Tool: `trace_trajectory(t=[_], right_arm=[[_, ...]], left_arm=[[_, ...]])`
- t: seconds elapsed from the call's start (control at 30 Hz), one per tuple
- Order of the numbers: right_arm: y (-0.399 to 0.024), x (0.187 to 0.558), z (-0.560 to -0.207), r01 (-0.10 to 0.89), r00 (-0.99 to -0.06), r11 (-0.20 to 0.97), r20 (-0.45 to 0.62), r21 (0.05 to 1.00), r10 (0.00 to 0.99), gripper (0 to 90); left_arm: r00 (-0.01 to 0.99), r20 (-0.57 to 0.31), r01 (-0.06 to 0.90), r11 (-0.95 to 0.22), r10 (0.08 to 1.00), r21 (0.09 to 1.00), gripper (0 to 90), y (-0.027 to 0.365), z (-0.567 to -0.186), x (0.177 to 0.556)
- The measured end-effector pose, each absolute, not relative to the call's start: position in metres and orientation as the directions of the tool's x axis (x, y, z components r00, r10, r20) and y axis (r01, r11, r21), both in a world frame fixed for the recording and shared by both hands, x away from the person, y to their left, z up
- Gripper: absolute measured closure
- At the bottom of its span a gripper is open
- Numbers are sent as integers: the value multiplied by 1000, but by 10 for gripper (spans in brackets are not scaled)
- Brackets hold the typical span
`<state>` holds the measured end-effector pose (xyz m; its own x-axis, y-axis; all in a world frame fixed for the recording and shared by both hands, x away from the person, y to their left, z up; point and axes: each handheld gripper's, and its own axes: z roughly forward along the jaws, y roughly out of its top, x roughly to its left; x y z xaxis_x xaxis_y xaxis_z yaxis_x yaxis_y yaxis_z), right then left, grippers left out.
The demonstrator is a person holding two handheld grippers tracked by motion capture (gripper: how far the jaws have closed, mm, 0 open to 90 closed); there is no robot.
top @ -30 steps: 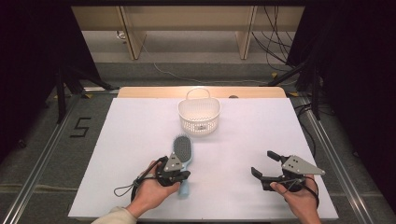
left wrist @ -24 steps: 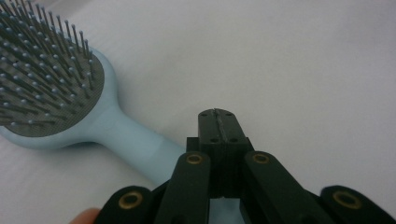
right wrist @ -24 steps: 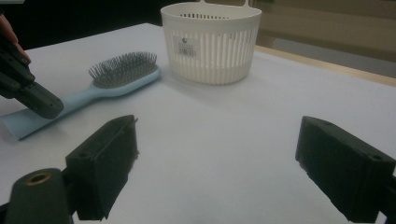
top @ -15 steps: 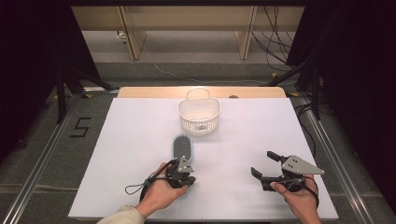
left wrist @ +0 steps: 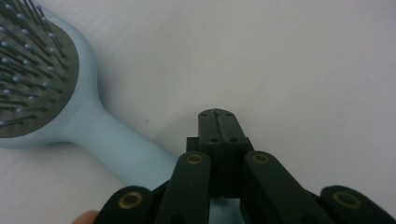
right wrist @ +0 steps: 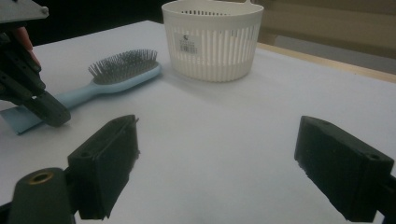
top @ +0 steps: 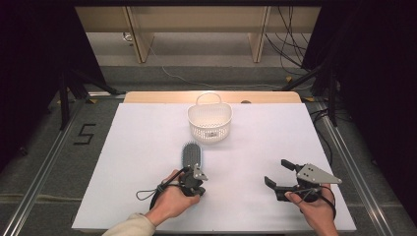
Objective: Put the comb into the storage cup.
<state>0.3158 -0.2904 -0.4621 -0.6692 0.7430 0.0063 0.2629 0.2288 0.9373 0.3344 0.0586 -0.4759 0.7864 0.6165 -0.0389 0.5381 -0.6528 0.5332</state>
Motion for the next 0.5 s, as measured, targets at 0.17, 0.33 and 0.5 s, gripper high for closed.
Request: trace_trajectory(t=[0.17,0.33,0.5], right_arm=[[-291,315,-462,262,-670,230,5,937,743,145],[-291,315,-462,262,-670,227,8,938,742,145],[-292,315,-462,263,-672,225,11,938,741,148]], left_arm=[[783,-43,549,-658,620,516,899,62,-475,335],[775,-56,569,-658,629,494,899,70,-473,335],[767,-65,585,-654,639,480,899,78,-473,334]])
